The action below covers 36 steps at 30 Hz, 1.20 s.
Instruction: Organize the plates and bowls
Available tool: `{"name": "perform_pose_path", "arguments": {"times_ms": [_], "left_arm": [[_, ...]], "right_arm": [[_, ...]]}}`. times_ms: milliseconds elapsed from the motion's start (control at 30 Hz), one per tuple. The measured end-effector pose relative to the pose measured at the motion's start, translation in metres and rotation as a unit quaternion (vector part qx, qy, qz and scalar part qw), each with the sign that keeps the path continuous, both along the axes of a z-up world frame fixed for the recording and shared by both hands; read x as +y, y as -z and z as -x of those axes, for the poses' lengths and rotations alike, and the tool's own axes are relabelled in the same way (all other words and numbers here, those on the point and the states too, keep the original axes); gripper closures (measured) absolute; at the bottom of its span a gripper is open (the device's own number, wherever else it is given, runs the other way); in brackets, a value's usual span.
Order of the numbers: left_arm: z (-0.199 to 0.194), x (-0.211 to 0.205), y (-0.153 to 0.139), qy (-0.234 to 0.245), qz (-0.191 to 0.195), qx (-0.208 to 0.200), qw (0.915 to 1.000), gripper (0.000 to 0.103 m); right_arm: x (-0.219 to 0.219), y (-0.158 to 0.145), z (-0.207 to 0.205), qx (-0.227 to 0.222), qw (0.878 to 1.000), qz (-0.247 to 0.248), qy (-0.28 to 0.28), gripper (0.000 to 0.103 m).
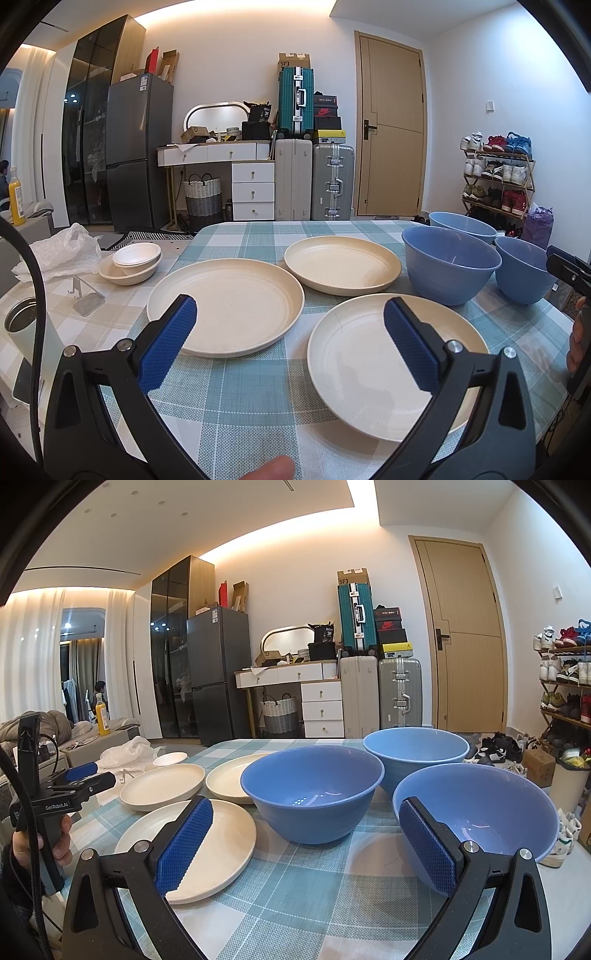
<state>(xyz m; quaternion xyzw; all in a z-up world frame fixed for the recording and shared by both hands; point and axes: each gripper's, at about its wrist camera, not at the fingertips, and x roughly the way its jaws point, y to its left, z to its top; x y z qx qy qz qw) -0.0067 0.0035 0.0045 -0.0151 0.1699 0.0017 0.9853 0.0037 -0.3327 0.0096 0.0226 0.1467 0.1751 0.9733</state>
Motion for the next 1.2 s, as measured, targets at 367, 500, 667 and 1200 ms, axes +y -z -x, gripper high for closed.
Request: {"name": "perform_pose_path", "arguments": {"times_ms": [367, 500, 667, 1200], "left_arm": [[-0.0001, -0.0005, 0.0002, 0.000, 0.000, 0.000, 1.0000, 0.002], [-0.0023, -0.0027, -0.0020, 0.000, -0.001, -0.001, 1.0000, 0.002], [-0.0037, -0.0040, -0.0031, -0.001, 0.000, 0.000, 1.0000, 0.002], [-0.0027, -0.0041, -0.0043, -0.001, 0.000, -0.001, 1.0000, 0.002]], "right_arm": [[0.0001, -0.0003, -0.0002, 0.000, 1.000, -0.001, 0.000, 0.000], [-0.0002, -0.0002, 0.0006, 0.000, 1.000, -0.003, 0.000, 0.000], [0.0001, 0.0005, 0.0001, 0.000, 1.000, -0.002, -0.001, 0.000], [-0.0017, -0.0013, 0.0011, -0.001, 1.000, -0.002, -0.001, 0.000]]}}
